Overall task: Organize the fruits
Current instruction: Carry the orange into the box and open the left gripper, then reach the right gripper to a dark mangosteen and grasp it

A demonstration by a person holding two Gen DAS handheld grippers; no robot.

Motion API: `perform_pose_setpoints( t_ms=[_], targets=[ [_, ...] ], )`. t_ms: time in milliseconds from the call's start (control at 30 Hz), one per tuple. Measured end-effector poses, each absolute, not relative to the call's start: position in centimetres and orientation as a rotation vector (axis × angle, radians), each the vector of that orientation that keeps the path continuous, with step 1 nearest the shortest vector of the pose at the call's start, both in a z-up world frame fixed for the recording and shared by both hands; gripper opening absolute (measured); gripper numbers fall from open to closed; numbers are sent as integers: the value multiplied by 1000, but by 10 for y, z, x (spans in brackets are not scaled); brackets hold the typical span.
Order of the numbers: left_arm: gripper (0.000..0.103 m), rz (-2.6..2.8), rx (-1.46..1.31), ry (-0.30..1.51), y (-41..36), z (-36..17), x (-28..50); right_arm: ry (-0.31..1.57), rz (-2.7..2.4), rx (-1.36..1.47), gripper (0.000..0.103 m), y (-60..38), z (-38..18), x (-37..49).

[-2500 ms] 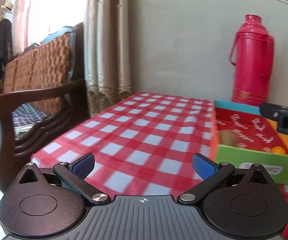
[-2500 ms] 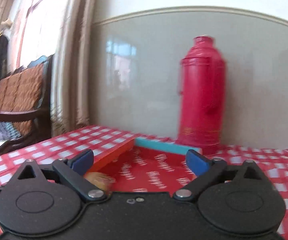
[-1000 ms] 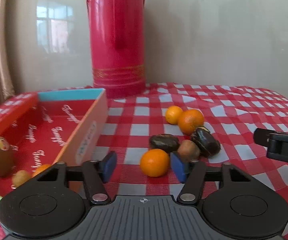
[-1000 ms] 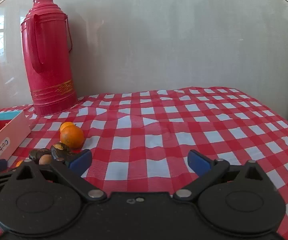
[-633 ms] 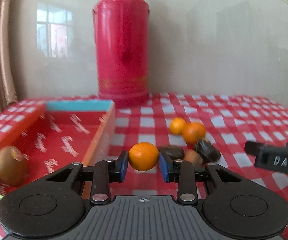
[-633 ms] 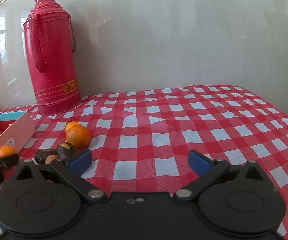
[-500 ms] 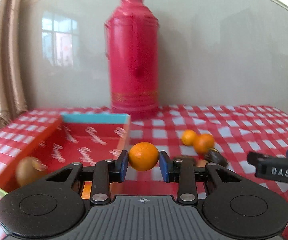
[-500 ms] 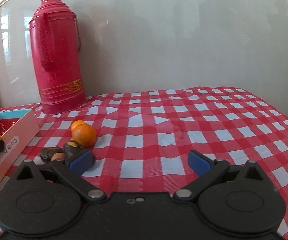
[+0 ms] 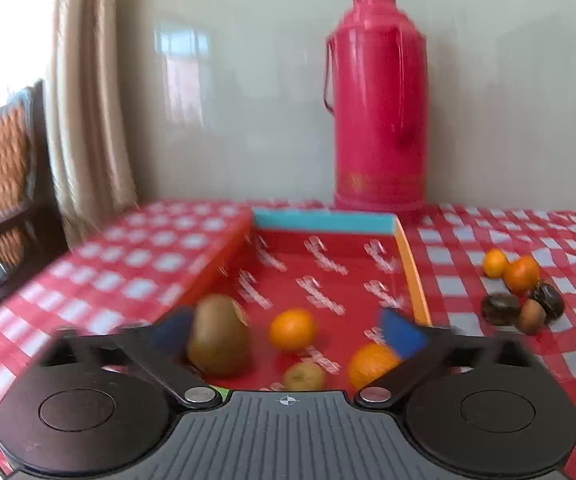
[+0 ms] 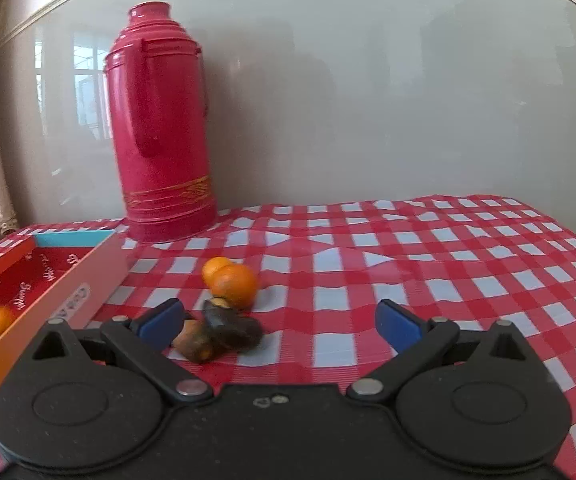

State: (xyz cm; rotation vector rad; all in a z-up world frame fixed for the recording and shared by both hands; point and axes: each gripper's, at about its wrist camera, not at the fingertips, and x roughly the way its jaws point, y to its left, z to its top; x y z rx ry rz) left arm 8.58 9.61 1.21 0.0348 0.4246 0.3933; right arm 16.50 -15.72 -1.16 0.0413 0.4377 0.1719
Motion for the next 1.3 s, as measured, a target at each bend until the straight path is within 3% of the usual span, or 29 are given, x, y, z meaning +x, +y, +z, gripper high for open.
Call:
perform_pose_setpoints(
  t_ms=[567, 867, 1000, 1300],
  targets=[
    [102, 393, 37, 438, 108, 8, 75, 460, 182, 12, 93, -132, -15, 167],
    [102, 429, 24, 410, 117, 6, 76, 515, 176, 35, 70, -128, -23, 187],
    [102, 447, 6, 422, 128, 2, 77, 551, 198, 66, 50, -124, -27, 196],
    [102, 462, -17, 423, 144, 0, 76, 623, 222, 291, 51, -138, -34, 214]
  ],
)
